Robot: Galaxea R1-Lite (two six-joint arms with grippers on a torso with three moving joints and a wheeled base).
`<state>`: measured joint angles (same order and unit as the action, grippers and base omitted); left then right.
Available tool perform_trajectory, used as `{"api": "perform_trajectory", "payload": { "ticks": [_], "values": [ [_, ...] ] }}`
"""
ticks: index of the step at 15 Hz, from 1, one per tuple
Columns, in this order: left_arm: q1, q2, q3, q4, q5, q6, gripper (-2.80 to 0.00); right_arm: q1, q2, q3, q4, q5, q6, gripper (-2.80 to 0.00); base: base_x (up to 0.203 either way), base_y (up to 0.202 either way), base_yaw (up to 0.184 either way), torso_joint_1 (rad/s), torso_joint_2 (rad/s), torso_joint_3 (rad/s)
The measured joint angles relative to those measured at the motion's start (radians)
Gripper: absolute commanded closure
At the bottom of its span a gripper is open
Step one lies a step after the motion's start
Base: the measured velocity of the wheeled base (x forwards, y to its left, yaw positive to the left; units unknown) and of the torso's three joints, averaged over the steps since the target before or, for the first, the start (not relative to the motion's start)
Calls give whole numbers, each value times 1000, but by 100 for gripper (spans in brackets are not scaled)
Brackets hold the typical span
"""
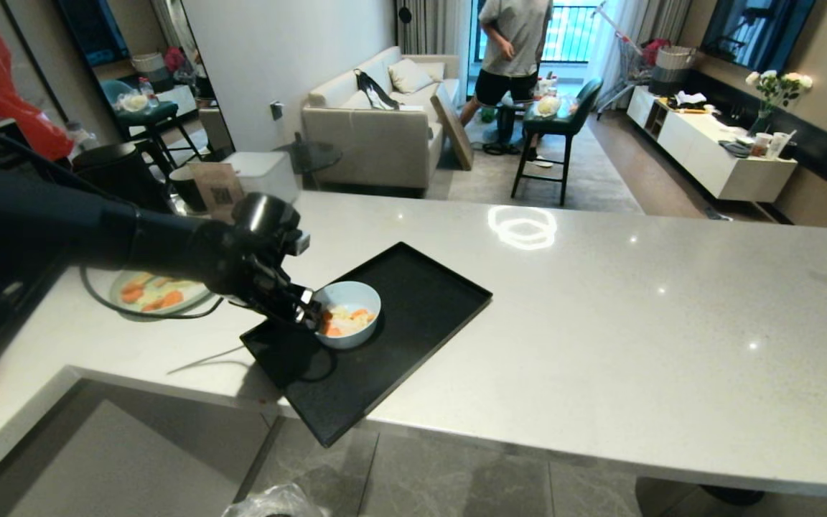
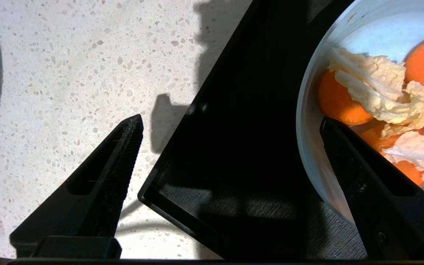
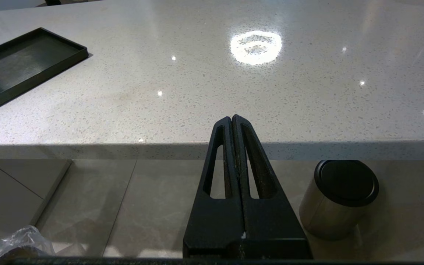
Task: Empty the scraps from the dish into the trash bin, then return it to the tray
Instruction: Pick up the bowl with leftover food
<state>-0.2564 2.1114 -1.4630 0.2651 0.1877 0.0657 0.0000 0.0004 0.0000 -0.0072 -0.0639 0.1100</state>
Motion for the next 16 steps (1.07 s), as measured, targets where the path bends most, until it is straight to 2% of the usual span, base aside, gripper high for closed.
{"api": "perform_trajectory", "payload": {
  "ticks": [10, 11, 16],
  "values": [
    [-2, 19, 1, -1, 2, 0, -280, 0, 0, 0, 0, -1, 0, 0, 0, 0, 0, 0, 0, 0],
    [-4, 18, 3, -2, 2, 0, 0, 0, 0, 0, 0, -1, 0, 0, 0, 0, 0, 0, 0, 0],
    [-13, 12, 13, 0, 2, 0, 0, 0, 0, 0, 0, 0, 0, 0, 0, 0, 0, 0, 0, 0]
  ]
}}
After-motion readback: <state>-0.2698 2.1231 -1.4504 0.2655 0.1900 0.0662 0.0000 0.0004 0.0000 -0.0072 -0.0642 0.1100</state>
